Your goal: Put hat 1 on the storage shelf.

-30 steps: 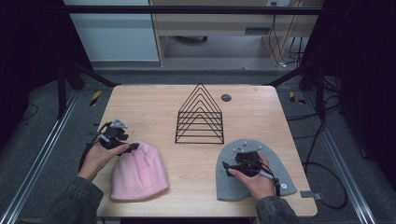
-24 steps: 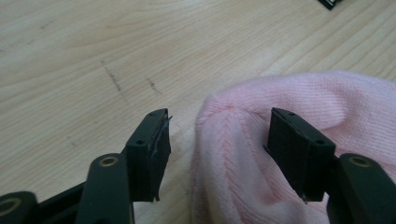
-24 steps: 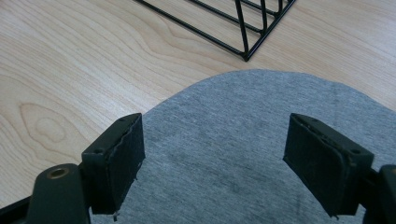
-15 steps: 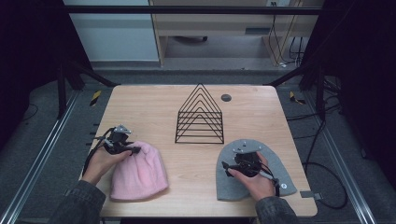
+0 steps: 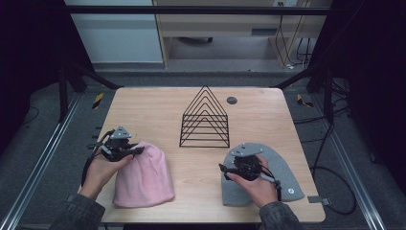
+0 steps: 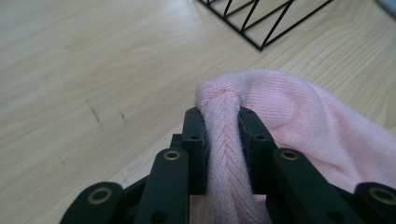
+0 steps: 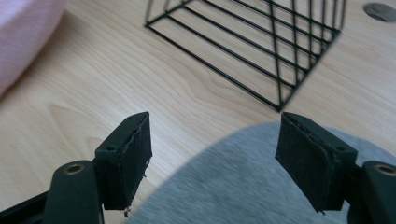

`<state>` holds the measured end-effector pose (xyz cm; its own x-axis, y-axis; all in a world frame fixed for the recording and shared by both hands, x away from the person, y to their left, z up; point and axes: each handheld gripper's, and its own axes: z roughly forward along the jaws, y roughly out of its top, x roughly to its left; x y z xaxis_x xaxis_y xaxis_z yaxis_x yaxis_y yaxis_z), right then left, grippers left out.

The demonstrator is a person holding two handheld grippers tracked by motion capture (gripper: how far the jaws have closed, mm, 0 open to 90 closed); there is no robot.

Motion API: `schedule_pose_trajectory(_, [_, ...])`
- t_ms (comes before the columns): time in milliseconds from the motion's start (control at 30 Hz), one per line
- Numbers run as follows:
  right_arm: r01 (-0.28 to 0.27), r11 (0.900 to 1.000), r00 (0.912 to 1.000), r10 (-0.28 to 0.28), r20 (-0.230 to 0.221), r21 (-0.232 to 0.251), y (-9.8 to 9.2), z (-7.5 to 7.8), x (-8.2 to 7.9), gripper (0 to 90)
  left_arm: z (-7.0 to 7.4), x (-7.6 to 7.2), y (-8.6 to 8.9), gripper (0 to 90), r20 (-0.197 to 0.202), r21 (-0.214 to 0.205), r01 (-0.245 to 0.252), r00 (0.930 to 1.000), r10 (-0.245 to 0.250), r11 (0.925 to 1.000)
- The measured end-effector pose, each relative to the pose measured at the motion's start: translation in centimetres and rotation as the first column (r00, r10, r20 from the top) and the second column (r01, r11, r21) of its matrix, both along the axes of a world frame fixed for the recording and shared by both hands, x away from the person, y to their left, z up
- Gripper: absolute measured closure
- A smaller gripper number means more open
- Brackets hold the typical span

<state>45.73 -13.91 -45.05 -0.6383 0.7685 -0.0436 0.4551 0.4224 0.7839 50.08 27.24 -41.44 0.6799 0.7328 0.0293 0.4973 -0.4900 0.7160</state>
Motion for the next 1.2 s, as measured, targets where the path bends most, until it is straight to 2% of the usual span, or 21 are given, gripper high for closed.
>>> schedule_pose_trajectory(33, [-0.033,0.9994,0.9994,0.033,-0.002,-0.003,0.9,0.5,-0.2,27.0,1.0,-0.6,-0.4,75.2,0.028,-0.007,0.006,0.9996,-0.006,1.0000])
schedule_pose_trajectory(67, [-0.051,0.9987,0.9987,0.051,0.000,-0.002,1.4,0.8,-0.4,27.1,1.0,-0.6,-0.4,75.4,0.028,-0.007,0.006,0.9996,-0.006,1.0000])
schedule_pose_trajectory(167, [-0.079,0.9969,0.9968,0.079,0.009,0.000,2.4,1.5,-0.7,27.3,2.7,-1.3,-1.1,75.7,0.070,-0.016,0.023,0.9973,-0.021,0.9996])
schedule_pose_trajectory(200, [-0.109,0.9940,0.9938,0.109,0.020,-0.002,3.4,2.3,-0.9,27.2,3.7,-1.8,-1.5,75.9,0.097,-0.022,0.029,0.9950,-0.027,0.9993])
schedule_pose_trajectory(233, [-0.109,0.9940,0.9938,0.109,0.020,-0.002,3.4,2.3,-0.9,27.2,3.7,-1.8,-1.5,76.0,0.097,-0.022,0.029,0.9950,-0.027,0.9993])
schedule_pose_trajectory(400, [-0.160,0.9870,0.9863,0.161,0.039,-0.012,5.4,3.7,-0.7,26.7,5.9,-2.9,-2.2,76.2,0.164,-0.026,0.046,0.9855,-0.041,0.9986])
schedule_pose_trajectory(500, [-0.178,0.9839,0.9824,0.179,0.053,-0.015,6.5,4.1,-0.4,31.0,6.9,-3.0,-2.5,76.3,0.183,-0.039,0.053,0.9821,-0.045,0.9979])
schedule_pose_trajectory(700, [-0.225,0.9744,0.9734,0.225,0.045,-0.002,8.3,4.5,0.1,39.0,8.7,-2.9,-3.1,76.5,0.226,-0.048,0.059,0.9729,-0.047,0.9971])
schedule_pose_trajectory(867, [-0.255,0.9669,0.9663,0.255,0.036,0.006,9.8,4.7,0.5,43.3,10.1,-2.9,-3.8,76.4,0.245,-0.054,0.076,0.9677,-0.061,0.9957])
schedule_pose_trajectory(933, [-0.256,0.9666,0.9662,0.255,0.037,0.014,10.0,4.7,0.6,45.0,10.8,-3.0,-4.3,76.4,0.254,-0.054,0.083,0.9648,-0.067,0.9951])
schedule_pose_trajectory(1100, [-0.248,0.9653,0.9688,0.248,0.011,0.082,10.7,4.3,0.8,45.5,12.4,-3.3,-5.3,76.4,0.273,-0.064,0.097,0.9589,-0.076,0.9932])
schedule_pose_trajectory(1200, [-0.241,0.9680,0.9703,0.242,-0.003,0.068,11.4,3.5,0.8,42.8,13.2,-3.5,-5.7,76.4,0.278,-0.081,0.111,0.9568,-0.084,0.9906])
